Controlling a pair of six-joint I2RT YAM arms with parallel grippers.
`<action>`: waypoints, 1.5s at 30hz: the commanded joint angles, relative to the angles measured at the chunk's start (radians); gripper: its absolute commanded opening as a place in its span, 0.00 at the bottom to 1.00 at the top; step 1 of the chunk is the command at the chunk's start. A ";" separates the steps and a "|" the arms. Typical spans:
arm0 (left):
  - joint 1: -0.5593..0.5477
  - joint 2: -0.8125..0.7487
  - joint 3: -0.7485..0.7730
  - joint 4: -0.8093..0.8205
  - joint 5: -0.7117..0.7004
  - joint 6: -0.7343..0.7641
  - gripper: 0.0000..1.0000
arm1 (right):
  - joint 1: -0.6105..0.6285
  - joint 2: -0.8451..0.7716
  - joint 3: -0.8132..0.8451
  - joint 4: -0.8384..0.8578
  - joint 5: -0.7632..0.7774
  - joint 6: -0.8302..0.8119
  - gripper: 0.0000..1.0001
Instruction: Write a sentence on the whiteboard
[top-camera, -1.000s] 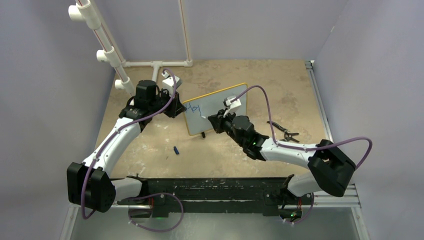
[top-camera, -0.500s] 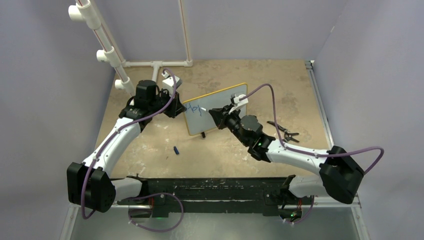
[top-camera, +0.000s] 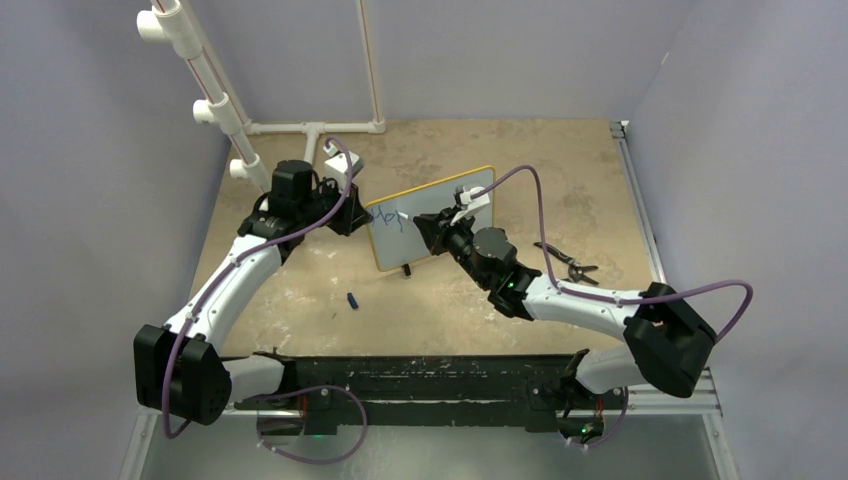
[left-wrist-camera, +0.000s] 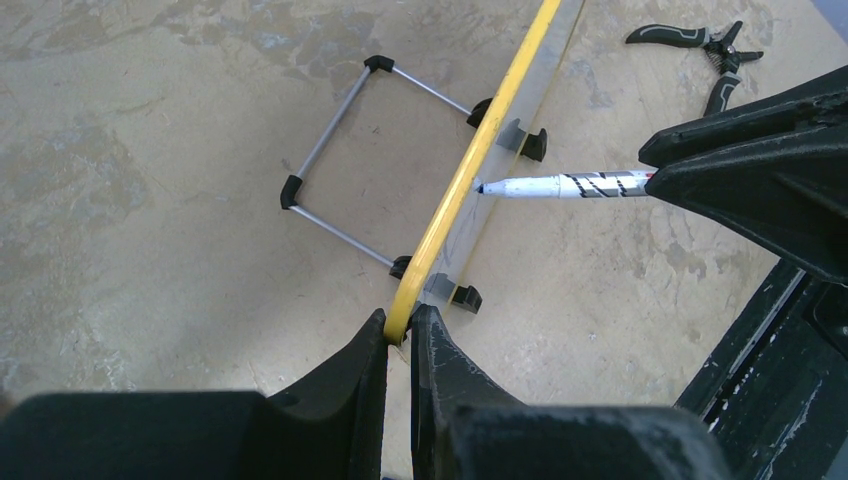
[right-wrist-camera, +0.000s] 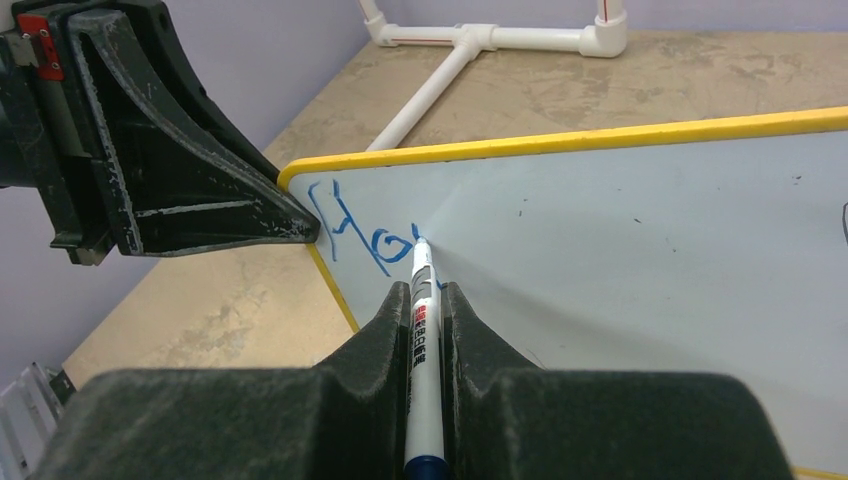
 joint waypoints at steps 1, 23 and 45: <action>0.003 -0.028 -0.007 0.040 -0.010 0.002 0.00 | -0.003 0.012 0.047 0.045 0.054 -0.012 0.00; 0.003 -0.029 -0.007 0.040 -0.010 0.002 0.00 | -0.003 -0.019 -0.023 -0.018 0.126 0.042 0.00; 0.003 -0.028 -0.007 0.040 -0.009 0.002 0.00 | -0.002 0.046 -0.005 0.051 -0.004 0.024 0.00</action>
